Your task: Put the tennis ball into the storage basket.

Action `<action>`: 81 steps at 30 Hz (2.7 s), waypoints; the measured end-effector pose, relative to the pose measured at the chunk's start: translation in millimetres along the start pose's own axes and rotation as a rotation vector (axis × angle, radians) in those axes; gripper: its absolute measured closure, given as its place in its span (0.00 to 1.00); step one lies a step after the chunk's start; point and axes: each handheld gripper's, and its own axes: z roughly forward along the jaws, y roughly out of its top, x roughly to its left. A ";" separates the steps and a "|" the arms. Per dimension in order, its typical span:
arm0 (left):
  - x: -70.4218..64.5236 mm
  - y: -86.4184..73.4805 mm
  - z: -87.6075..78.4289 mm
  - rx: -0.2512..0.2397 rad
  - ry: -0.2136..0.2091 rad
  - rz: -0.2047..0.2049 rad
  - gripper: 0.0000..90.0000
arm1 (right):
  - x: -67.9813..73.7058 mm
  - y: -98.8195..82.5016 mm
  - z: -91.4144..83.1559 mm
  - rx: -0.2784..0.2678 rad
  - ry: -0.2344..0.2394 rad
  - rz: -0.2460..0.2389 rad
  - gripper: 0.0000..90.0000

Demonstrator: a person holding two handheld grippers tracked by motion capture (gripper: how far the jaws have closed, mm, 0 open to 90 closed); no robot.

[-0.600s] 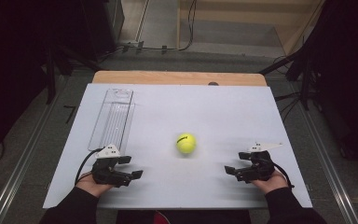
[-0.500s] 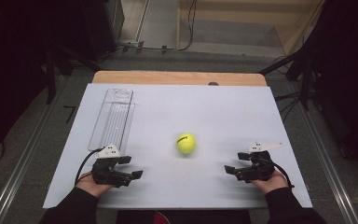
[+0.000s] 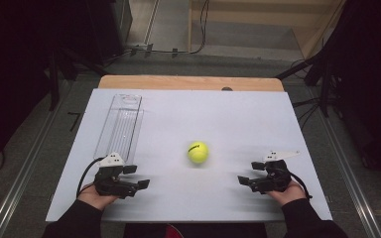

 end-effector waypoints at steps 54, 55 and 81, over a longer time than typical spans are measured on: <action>-15.0 14.2 8.4 0.028 -0.056 0.027 0.25 | 4.9 -0.2 1.6 -0.014 0.032 0.015 0.15; -15.0 14.2 8.4 0.028 -0.056 0.027 0.25 | 5.0 -0.2 1.7 -0.013 0.032 0.014 0.15; -32.5 50.5 14.7 0.021 -0.068 0.040 0.25 | 5.4 0.0 1.9 -0.009 0.034 0.012 0.15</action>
